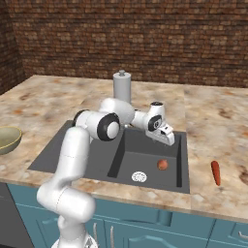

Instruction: Remove the carrot and onion from the sink. Then move the bowl and cup from the counter to the sink for washing.

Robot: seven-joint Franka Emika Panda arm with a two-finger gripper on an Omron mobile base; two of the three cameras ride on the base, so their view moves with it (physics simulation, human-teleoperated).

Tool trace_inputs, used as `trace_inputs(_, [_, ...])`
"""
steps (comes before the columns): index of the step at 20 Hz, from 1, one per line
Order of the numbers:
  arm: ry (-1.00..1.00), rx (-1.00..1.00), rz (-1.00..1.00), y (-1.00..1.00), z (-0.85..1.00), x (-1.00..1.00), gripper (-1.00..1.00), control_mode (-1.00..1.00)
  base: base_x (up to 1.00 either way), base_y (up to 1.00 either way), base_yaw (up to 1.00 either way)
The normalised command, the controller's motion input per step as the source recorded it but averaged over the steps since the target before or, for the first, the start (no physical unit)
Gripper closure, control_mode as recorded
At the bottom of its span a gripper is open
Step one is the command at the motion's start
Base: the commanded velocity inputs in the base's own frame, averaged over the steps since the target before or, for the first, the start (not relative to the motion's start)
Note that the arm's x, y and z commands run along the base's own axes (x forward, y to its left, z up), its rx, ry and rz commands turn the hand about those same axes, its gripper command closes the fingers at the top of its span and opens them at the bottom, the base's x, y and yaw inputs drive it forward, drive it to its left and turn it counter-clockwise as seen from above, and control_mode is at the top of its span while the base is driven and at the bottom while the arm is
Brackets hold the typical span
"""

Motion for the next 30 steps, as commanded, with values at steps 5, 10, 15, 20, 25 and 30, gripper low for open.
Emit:
trace_inputs(5, [0.0, 0.07, -0.08, -0.07, -0.21, 0.08, -1.0, -1.0, 0.0, 0.0, 0.0])
trace_inputs(10, [0.0, 0.02, -0.11, -0.09, -0.24, 0.07, -1.0, -1.0, 0.0, 0.0, 0.0])
trace_inputs(15, [0.0, 0.0, -0.13, -0.07, -0.24, 0.06, -1.0, -1.0, 0.0, 0.0, 0.0])
trace_inputs(20, [0.0, 0.0, -0.16, -0.06, -0.28, 0.02, -1.0, -1.0, 0.0, 0.0, 0.0])
trace_inputs(25, [0.0, 0.0, -0.14, -0.08, -0.23, 0.0, -1.0, -1.0, 0.0, 0.0, 0.0])
trace_inputs(30, [0.03, 0.0, -0.14, -0.07, -0.22, 0.0, -1.0, -1.0, 0.0, 0.0, 0.0])
